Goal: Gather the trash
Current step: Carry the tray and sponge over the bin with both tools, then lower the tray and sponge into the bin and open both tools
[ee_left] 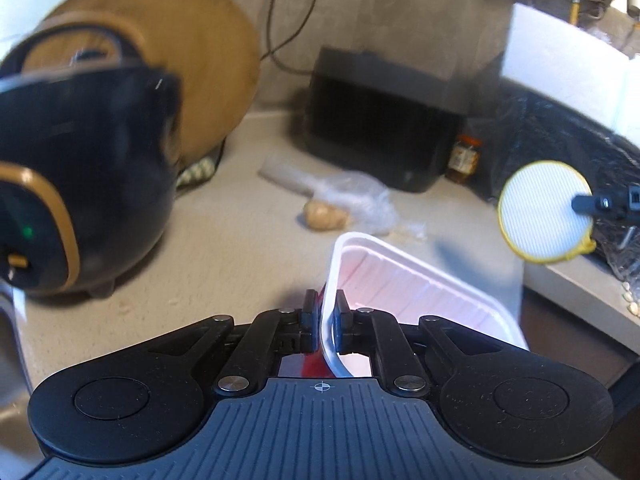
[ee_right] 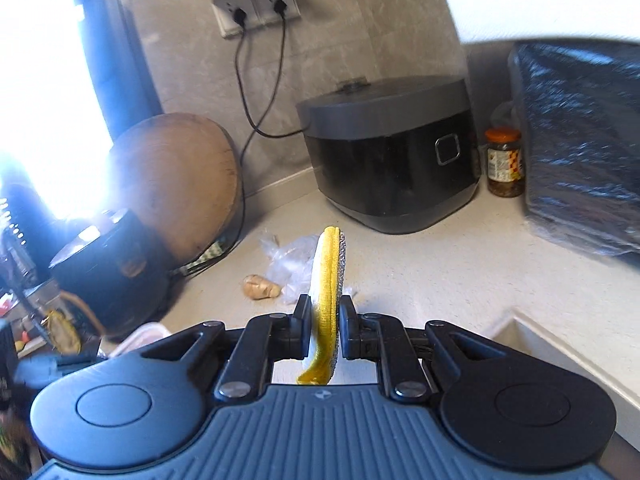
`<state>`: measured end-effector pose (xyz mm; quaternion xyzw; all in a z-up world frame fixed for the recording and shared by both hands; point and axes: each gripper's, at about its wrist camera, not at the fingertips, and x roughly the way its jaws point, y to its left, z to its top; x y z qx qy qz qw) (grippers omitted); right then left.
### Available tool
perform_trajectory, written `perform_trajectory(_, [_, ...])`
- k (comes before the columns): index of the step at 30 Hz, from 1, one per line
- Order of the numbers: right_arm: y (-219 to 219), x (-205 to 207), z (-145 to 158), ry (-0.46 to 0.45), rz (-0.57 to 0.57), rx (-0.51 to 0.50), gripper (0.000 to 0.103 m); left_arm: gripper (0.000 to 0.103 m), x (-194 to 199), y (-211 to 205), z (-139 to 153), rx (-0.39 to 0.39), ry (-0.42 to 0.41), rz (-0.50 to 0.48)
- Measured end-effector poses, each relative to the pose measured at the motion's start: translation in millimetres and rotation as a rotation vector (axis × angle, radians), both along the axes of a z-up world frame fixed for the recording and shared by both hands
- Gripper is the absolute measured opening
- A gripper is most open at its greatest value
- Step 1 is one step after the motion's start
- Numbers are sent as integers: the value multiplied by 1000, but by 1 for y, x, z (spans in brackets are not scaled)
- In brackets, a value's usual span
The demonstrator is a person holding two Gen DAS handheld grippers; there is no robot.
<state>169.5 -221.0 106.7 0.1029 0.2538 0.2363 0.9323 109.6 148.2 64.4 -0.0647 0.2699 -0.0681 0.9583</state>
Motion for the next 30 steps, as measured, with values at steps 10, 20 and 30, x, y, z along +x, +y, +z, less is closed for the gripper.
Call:
perform_trajectory(10, [-90,-91,-63,-65,-217,-57,14,11,-22,-128,7,25,-80,-263])
perform_trajectory(20, [-149,-116,-201,87,-426,-163,14,11,30,-276,-179,136,209,-436])
perform_trajectory(30, [-149,-79,-295,322,-346,-91,14,13,95,-303,-356,94,441,-172])
